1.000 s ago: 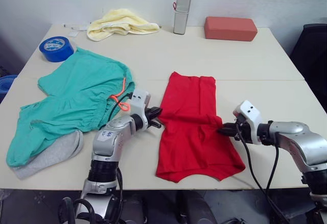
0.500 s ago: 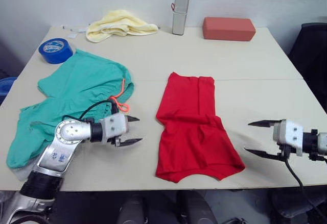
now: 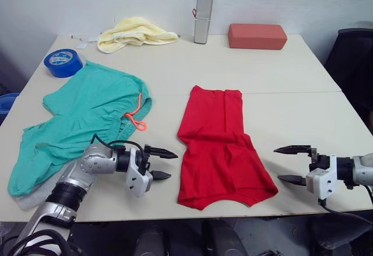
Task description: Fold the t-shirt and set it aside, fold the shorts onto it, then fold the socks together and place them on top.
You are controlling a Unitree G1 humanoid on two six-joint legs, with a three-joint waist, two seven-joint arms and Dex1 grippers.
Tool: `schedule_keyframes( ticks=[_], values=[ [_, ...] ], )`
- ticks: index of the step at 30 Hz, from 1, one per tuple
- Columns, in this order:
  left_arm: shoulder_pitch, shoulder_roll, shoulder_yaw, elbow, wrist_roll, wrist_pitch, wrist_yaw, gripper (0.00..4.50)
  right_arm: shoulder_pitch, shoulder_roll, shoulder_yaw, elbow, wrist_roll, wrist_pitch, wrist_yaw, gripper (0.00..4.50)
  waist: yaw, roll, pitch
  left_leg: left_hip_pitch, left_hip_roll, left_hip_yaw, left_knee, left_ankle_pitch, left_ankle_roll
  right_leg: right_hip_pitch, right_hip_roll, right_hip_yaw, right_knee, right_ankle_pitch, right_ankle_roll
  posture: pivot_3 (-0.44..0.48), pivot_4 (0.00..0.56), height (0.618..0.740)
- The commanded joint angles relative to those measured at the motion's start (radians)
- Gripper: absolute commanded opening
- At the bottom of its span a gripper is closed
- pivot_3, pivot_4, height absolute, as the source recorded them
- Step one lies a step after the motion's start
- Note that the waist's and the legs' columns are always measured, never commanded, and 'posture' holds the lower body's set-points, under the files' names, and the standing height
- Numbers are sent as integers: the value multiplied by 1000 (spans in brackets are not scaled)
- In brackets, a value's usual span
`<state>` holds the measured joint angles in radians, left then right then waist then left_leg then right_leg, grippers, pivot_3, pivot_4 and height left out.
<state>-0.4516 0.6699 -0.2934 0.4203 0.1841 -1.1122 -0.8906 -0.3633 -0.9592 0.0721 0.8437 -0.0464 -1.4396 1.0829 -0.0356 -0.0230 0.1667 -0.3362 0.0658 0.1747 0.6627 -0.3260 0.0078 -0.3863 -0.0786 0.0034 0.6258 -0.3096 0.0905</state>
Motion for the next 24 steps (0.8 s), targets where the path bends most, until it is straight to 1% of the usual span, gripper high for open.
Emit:
schedule_keyframes(
  ticks=[1,4,8,12,15,20,23,24],
  values=[
    [2,-9,-64,40,46,-34,10,3500,15,30,93,-44,-23,-31,-52,4482,-1,0,-1,2,0,-1,0,0,0,2,0,-1,0,-1,-1,0,150,740],
    [-2,-20,-89,49,61,-34,28,3500,11,37,132,-50,-44,-42,-99,4482,-2,2,-3,3,1,-1,-1,-1,-1,3,0,-1,0,-1,-1,0,150,740],
    [-3,-65,-117,43,80,7,49,3500,2,54,171,-52,-64,-32,-153,4482,-1,0,-5,4,1,-1,-1,-1,0,4,0,-1,0,-1,-1,0,150,740],
    [-2,-117,-151,20,49,75,40,3500,25,40,224,-111,-32,-26,-195,4482,5,0,-7,4,1,-1,-1,-1,0,5,-1,-1,-1,-1,-1,0,150,740],
    [9,-128,-167,8,50,93,36,3512,44,24,248,-149,-18,-9,-221,3863,8,0,-7,4,0,-2,-1,-1,0,6,-1,-2,-1,-1,-1,0,150,740],
    [39,-137,-191,1,52,123,34,3512,67,4,268,-195,-4,22,-252,2113,8,1,-7,4,0,-3,-1,-2,1,6,-1,-2,-2,-1,-1,0,150,740],
    [60,-136,-199,-20,26,158,15,2856,81,-9,273,-224,9,45,-265,1018,7,2,-7,4,0,-3,-1,-2,1,6,-1,-2,-2,-1,-2,0,150,740],
    [66,-134,-201,-27,16,169,8,2539,85,-12,274,-233,14,52,-268,663,7,2,-7,4,0,-3,-1,-2,1,6,-1,-2,-2,-1,-2,0,150,740]
  ],
)
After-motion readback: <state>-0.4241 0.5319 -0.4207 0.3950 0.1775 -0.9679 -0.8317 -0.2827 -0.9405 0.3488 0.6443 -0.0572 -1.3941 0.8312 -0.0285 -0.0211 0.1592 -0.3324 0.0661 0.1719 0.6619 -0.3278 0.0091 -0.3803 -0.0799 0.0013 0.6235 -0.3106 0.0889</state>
